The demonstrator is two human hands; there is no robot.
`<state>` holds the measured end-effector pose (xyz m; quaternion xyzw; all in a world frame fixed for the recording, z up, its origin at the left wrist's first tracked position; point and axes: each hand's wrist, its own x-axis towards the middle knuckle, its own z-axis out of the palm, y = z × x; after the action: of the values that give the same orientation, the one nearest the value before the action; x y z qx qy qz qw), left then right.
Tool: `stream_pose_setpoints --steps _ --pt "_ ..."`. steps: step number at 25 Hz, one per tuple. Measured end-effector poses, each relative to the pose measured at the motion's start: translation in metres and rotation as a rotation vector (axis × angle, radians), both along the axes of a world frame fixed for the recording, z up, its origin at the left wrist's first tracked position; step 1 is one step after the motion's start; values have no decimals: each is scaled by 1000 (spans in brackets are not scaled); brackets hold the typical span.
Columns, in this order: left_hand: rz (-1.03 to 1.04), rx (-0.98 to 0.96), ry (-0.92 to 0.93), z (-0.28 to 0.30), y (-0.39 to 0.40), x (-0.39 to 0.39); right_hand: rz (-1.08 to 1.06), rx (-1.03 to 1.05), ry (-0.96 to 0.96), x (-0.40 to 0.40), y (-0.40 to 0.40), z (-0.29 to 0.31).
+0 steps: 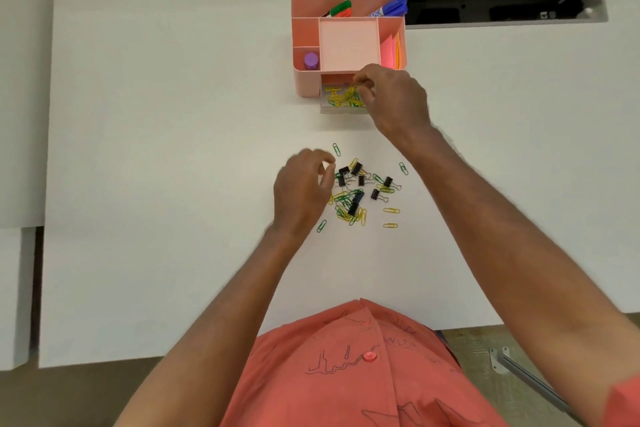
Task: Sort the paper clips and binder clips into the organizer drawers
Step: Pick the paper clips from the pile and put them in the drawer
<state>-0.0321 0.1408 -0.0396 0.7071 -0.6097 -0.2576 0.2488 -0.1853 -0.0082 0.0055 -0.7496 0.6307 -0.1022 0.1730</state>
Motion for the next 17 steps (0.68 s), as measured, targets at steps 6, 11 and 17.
stream_pose_setpoints --steps 6,11,17 --pt "-134 185 -76 -26 68 -11 -177 -36 -343 -22 41 2" --pt "-196 230 -150 -30 77 -16 -279 84 -367 -64 134 -35" --pt "-295 238 -131 -28 53 -22 -210 305 -204 -92 219 -66"
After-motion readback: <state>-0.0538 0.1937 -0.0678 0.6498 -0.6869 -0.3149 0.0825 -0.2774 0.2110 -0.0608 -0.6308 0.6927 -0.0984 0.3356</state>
